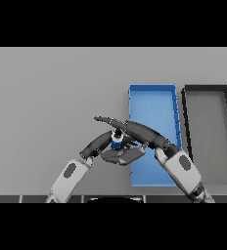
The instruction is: Pick up the blue pipe and place it into the blue bin.
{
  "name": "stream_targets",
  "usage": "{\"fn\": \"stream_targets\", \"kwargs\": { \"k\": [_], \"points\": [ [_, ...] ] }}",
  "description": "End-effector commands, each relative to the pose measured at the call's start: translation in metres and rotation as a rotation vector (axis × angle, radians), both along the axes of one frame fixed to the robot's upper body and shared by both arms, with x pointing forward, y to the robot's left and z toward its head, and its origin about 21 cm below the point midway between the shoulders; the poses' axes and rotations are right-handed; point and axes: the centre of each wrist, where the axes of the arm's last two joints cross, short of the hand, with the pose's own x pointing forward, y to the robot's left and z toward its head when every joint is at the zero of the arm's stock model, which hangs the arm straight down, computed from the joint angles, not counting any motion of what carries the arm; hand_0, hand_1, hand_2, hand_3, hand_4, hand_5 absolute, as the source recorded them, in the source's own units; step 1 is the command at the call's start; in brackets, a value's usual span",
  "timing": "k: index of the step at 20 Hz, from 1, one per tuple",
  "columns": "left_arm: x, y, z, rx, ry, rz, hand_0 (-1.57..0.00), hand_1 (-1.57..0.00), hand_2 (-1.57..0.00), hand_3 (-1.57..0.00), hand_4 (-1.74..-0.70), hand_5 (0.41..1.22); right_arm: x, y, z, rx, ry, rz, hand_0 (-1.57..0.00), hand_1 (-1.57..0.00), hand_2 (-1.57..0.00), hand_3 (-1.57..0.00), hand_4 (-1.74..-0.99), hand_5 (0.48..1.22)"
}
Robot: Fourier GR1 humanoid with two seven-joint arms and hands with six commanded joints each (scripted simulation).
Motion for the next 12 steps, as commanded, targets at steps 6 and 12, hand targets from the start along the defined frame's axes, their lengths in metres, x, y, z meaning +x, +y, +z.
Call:
{"fn": "stream_targets", "kwargs": {
  "k": [6,12],
  "points": [
    [0.000,0.003,0.000,0.038,0.024,0.010,-1.57,-1.57,-1.57,-1.57,-1.56,1.221,0.015,0.019,0.002,-0.044,0.008,0.063,-0.51,-0.53,-0.54,-0.40,-1.331,0.489],
    [-0.003,0.004,-0.002,0.007,0.044,0.003,-1.57,-1.57,-1.57,-1.53,-1.69,1.221,0.014,0.033,-0.006,0.041,0.044,0.107,-1.29,-1.29,-1.30,-1.10,-1.606,0.765]
  ]
}}
